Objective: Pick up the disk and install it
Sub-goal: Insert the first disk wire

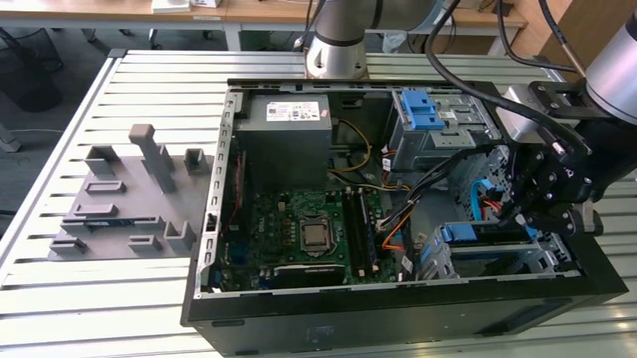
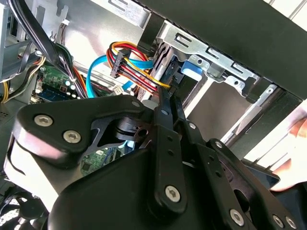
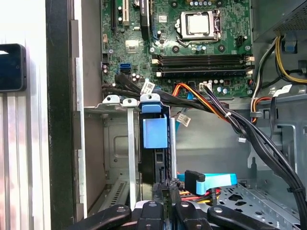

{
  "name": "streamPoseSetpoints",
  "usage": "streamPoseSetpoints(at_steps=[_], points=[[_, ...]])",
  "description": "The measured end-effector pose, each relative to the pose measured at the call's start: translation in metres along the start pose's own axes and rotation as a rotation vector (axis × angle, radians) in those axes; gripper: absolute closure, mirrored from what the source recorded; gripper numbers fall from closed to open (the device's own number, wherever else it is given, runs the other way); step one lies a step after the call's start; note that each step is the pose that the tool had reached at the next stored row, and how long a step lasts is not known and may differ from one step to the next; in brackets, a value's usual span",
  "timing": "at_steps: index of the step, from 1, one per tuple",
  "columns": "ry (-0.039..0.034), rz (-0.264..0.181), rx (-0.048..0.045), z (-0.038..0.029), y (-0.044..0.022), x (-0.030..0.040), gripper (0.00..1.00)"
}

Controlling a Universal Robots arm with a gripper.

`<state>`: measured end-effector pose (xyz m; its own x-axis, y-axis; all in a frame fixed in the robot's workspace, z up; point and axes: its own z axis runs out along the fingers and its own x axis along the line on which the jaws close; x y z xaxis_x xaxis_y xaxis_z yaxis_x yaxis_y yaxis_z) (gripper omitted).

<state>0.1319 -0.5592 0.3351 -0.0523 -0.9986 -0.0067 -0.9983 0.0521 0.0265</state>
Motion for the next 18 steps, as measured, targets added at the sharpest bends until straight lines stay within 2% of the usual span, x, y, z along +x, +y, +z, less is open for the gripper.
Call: streamPoseSetpoints(at_steps=[10,18], points=[[-0.0031,0.005,-0.0001,0.0008,-0.0001,-0.0003,0.84],[-0.0028,0.008,-0.0002,0.0027,-0.0002,-0.0002,0.84]])
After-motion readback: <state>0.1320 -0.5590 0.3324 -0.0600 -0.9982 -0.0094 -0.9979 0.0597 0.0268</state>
